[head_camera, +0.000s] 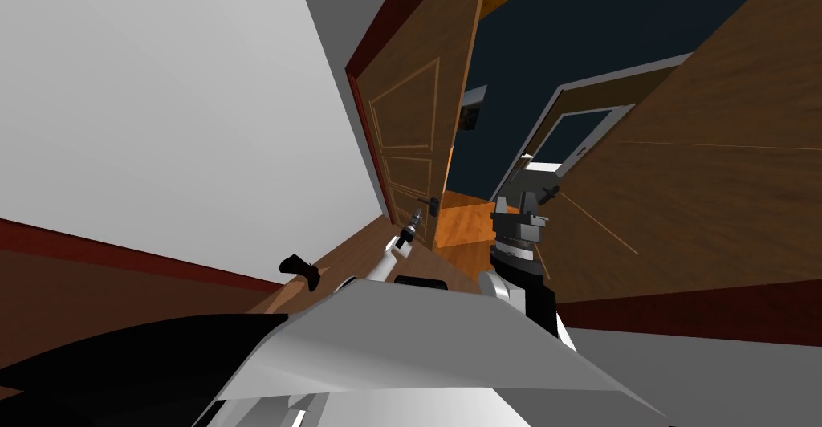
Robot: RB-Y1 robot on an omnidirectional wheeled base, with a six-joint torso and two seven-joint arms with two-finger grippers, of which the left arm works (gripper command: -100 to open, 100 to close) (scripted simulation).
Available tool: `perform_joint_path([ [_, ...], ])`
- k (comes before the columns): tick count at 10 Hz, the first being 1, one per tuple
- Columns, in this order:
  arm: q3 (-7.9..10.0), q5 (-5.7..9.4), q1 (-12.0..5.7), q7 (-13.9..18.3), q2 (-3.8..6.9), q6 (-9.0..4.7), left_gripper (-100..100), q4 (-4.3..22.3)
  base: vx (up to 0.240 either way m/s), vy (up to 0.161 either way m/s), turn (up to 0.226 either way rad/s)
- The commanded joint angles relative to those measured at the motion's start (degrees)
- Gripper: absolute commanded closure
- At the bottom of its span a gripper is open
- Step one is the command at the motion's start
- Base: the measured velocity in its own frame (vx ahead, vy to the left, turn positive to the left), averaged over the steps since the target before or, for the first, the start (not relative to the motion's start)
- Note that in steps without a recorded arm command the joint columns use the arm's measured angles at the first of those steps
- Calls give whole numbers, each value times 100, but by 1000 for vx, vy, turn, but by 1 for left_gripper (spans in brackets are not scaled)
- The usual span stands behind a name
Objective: Push the door open
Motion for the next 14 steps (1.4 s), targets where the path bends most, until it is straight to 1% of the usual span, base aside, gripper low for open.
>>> perform_joint_path([
  [1, -49, -24, -148, 60, -48, 3, -100, 274, 78, 113, -26],
  [6, -177, -86, -474, 200, -185, 59, -100, 842, 64, 72, -25],
  [8, -239, -115, -633, 268, -268, 86, -100, 1120, 73, 82, -28],
  [9, -214, -102, -615, 251, -244, 62, -100, 1075, 34, 40, -10],
  [10, -195, -99, -621, 245, -50, 48, -100, 1110, 73, -34, -37],
  [11, -187, -97, -621, 241, -11, 42, -100, 1117, 146, -86, -20],
  [12, -172, -94, -620, 233, 53, 29, -100, 1132, 191, -93, -13],
  [13, -155, -90, -619, 223, 82, 15, -100, 1149, 197, -147, -32],
  [14, -138, -86, -618, 213, 78, 0, -100, 1166, 186, -153, -23],
])
